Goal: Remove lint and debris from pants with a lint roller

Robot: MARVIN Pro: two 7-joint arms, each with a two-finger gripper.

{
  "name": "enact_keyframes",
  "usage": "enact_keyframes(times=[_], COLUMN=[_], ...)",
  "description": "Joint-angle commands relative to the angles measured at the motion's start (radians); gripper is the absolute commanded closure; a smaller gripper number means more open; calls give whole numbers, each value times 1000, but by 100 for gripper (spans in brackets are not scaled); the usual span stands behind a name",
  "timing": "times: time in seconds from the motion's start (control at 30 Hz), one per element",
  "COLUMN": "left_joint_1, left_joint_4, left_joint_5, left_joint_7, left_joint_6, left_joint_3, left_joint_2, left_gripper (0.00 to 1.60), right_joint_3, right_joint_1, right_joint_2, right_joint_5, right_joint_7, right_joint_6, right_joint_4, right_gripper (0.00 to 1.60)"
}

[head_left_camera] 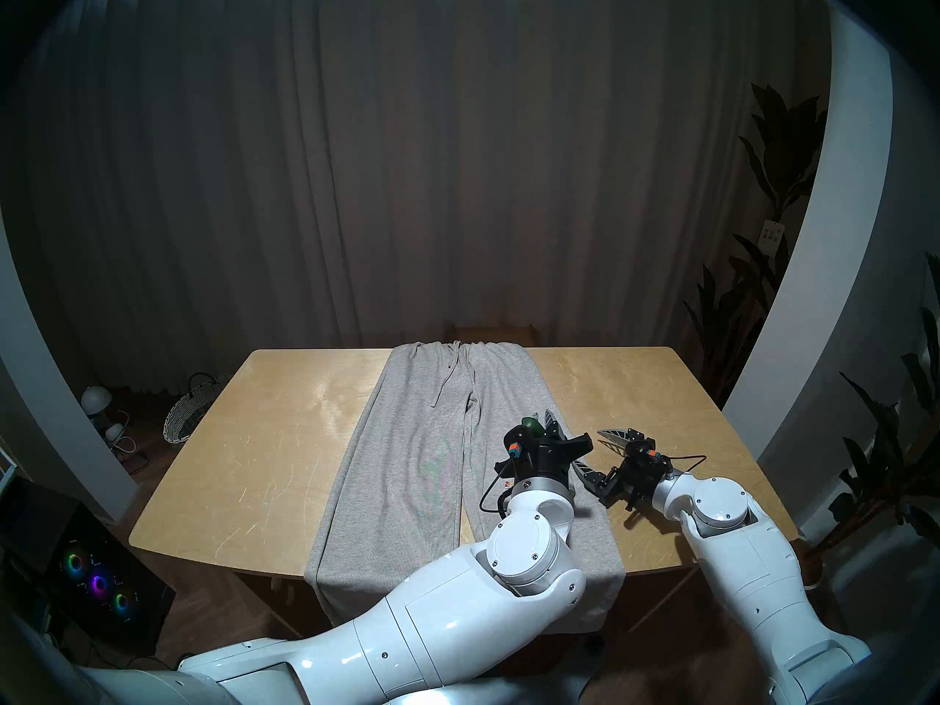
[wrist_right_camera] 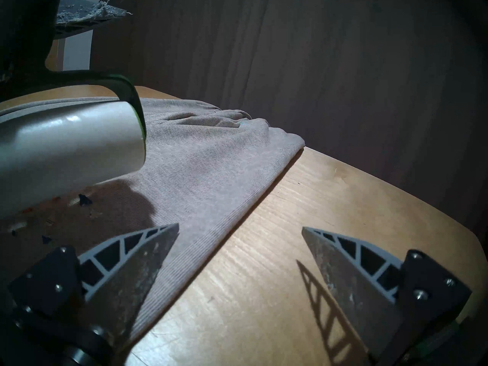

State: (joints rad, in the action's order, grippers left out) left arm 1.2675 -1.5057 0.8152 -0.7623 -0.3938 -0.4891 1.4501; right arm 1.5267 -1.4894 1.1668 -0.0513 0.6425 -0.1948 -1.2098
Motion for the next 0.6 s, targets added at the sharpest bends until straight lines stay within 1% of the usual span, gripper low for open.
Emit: enact_keyframes(times=[0.0,0.13,0.3,0.43,0.57], left_joint_1=[-43,-59,-72,-70,-60], left_joint_4=[27,77,128,139,143], left_joint_5=[-3,-11,-42,-44,-28], left_joint_7=[41,61,57,56,54], left_joint_6=[-4,-30,-63,-73,-72], left_joint_3=[9,15,21,21,19], left_joint_2=[39,56,75,78,84], left_gripper=[160,160,160,160,160], right_joint_3=[-7,-5,-4,-3,-2], right_joint_1=[16,9,1,-3,-8], right_joint_2=[8,7,6,4,1], right_joint_5=[8,9,9,10,12], right_joint_7=[-6,-6,-7,-7,-10], right_joint_6=[-11,-11,-9,-6,-2], right_joint_4=[12,9,7,4,-1], right_gripper=[0,0,0,0,0])
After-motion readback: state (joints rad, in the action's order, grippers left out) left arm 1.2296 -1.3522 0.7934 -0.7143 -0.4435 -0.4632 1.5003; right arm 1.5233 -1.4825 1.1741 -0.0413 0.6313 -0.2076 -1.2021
